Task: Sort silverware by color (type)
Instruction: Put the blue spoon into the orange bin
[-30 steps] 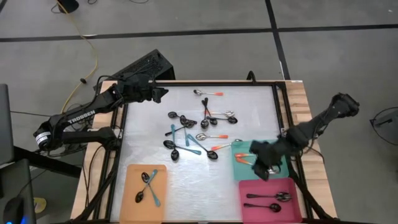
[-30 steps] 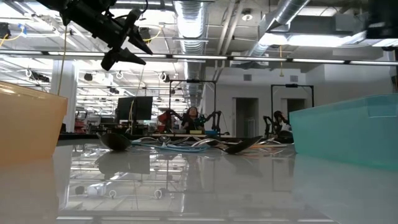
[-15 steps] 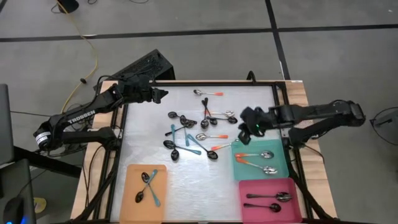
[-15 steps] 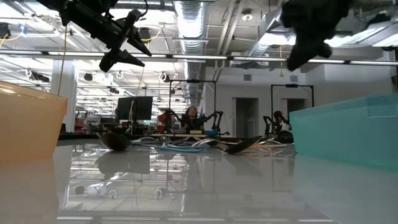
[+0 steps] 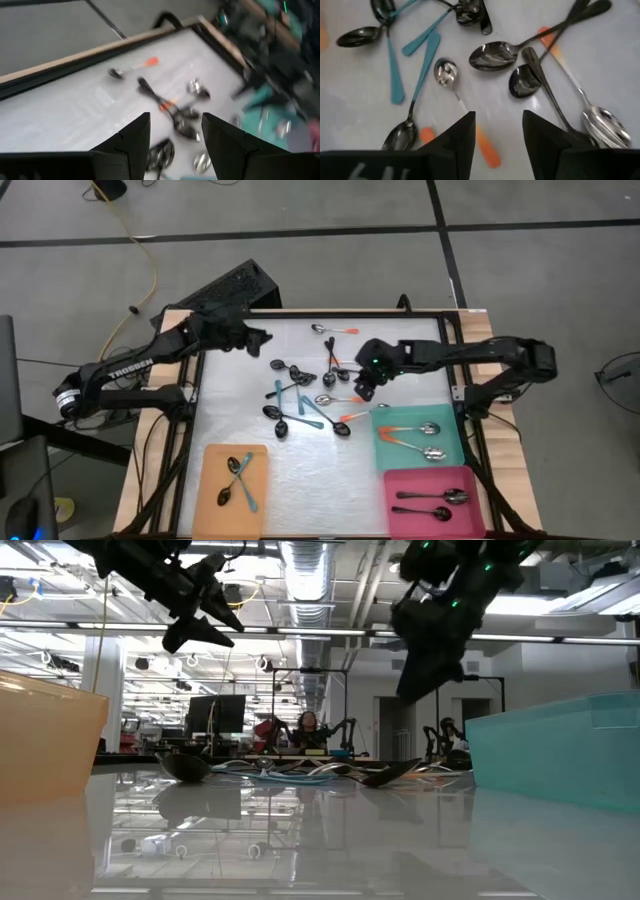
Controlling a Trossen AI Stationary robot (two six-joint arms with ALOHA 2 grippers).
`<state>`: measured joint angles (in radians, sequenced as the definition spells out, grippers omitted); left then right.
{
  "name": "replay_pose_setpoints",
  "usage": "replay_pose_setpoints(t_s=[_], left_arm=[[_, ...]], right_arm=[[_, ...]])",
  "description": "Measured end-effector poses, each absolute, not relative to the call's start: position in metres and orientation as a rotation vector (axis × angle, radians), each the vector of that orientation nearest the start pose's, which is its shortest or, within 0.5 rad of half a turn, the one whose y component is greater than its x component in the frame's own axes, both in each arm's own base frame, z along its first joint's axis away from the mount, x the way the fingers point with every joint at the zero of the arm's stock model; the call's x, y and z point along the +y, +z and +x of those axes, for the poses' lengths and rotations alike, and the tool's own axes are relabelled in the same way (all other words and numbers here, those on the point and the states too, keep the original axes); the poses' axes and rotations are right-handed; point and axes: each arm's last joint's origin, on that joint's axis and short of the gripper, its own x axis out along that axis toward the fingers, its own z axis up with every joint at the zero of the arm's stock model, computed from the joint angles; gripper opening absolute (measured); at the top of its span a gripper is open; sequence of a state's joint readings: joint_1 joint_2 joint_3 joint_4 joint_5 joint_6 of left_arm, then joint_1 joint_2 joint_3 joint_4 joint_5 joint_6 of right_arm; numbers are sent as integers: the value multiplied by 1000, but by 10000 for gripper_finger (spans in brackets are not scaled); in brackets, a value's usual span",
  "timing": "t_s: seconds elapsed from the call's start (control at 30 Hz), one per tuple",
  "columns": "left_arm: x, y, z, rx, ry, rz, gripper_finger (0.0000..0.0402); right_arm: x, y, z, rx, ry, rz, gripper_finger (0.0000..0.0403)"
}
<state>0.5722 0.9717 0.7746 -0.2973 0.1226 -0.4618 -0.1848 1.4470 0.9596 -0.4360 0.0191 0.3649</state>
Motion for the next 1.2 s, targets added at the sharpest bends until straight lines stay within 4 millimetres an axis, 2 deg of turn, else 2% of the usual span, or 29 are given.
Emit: replay_pose_setpoints(t_s=[0.17,0.3,0.53,0.7,0.83,0.97,1.2], left_arm=[[88,279,194,476,399,-461,163],[76,266,210,553,370,-412,163],[69,239,233,688,356,-421,163],[70,227,240,728,379,-497,163],[69,233,239,691,333,-540,163],[68,251,230,603,264,-555,163],[69,286,200,425,275,-531,163]], right_arm=[[-51,207,302,900,-296,433,175],[-47,199,311,884,-268,466,171],[-37,191,333,766,-200,422,164],[-37,179,341,759,-185,389,157],[-34,173,347,742,-178,381,151],[-31,168,358,748,-191,396,144],[-21,177,386,726,-192,389,141]])
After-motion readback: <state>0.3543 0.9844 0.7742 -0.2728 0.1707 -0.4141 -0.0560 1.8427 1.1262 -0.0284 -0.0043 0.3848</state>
